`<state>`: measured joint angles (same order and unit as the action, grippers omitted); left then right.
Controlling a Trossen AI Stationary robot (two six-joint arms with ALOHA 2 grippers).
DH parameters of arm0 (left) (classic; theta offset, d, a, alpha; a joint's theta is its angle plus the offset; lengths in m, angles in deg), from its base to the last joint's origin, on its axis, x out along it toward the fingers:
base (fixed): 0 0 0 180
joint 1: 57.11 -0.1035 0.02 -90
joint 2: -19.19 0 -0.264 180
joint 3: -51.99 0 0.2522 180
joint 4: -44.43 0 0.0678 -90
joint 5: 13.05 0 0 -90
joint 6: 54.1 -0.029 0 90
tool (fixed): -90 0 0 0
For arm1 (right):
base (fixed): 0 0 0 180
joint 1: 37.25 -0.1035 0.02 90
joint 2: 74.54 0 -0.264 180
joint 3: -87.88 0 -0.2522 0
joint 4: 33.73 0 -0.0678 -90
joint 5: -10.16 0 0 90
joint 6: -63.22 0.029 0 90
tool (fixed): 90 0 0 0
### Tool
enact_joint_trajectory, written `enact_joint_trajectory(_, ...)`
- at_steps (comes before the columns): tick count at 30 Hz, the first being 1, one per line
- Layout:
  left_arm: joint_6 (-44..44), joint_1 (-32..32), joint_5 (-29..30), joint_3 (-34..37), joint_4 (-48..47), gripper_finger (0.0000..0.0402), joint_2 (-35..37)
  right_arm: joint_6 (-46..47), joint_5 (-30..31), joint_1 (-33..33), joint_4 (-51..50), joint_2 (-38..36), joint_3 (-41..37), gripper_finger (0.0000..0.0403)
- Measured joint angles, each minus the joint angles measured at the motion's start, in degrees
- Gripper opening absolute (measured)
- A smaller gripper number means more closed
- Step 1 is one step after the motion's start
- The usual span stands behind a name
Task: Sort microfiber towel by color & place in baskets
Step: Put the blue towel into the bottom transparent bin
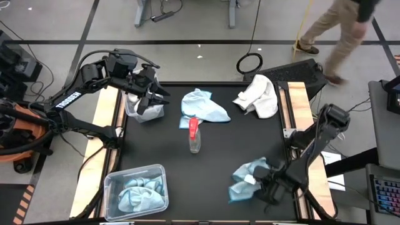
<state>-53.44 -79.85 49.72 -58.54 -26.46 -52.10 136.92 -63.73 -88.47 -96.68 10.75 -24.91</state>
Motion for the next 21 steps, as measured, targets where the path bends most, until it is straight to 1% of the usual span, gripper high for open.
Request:
enact_joint_trajectory(5, 0.0, 0.0, -3.7, 0.0, 0.0, 0.0183, 0.0, -8.9, 3.4, 6.6, 0.4, -6.6, 0.0, 0.0002)
enact_joint_trajectory(10, 0.0, 1.6, -5.2, 0.0, -1.3, 0.0183, 0.0, -21.3, 5.0, 12.8, 5.4, -13.4, 0.1, 0.0001)
enact_joint_trajectory(16, 0.0, 5.5, -5.1, 0.0, -1.6, 0.0183, 0.0, -35.9, 3.5, 19.8, 13.8, -20.3, 0.2, 0.0001)
enact_joint_trajectory(21, 0.5, 10.2, -0.8, 0.0, -0.1, 0.0183, 0.0, -45.3, -0.9, 24.1, 19.7, -22.7, 0.2, 0.0000)
